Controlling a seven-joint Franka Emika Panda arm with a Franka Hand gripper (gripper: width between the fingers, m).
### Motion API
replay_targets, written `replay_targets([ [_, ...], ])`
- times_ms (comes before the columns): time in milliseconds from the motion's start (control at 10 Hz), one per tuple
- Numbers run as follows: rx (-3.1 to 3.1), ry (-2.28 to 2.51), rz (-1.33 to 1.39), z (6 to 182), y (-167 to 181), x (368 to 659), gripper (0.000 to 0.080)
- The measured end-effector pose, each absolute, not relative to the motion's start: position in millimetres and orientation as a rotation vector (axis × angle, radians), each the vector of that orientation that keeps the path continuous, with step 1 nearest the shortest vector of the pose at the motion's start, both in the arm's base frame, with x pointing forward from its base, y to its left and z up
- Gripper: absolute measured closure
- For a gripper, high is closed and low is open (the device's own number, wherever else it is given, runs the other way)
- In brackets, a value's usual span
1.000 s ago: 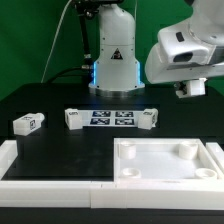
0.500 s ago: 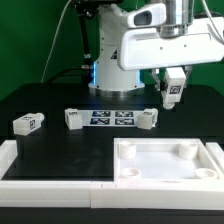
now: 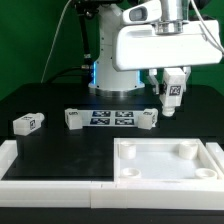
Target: Assemble one leg
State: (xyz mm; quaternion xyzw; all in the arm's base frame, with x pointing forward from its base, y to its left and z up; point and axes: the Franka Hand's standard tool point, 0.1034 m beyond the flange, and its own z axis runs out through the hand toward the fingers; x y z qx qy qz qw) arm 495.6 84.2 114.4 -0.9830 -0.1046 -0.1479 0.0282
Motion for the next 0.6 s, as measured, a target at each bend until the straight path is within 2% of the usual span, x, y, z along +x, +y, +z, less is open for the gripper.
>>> replay_targets([
  [300,-3.008,-0.335,-0.487,123.9,95.6,557.0,0.0509],
  [500,-2.996,-0.358,-0.467,119.9,94.9,595.2,0.0509],
  [600,-2.99,-0.4,-0.468,111.4,95.6,604.5,0.0509],
])
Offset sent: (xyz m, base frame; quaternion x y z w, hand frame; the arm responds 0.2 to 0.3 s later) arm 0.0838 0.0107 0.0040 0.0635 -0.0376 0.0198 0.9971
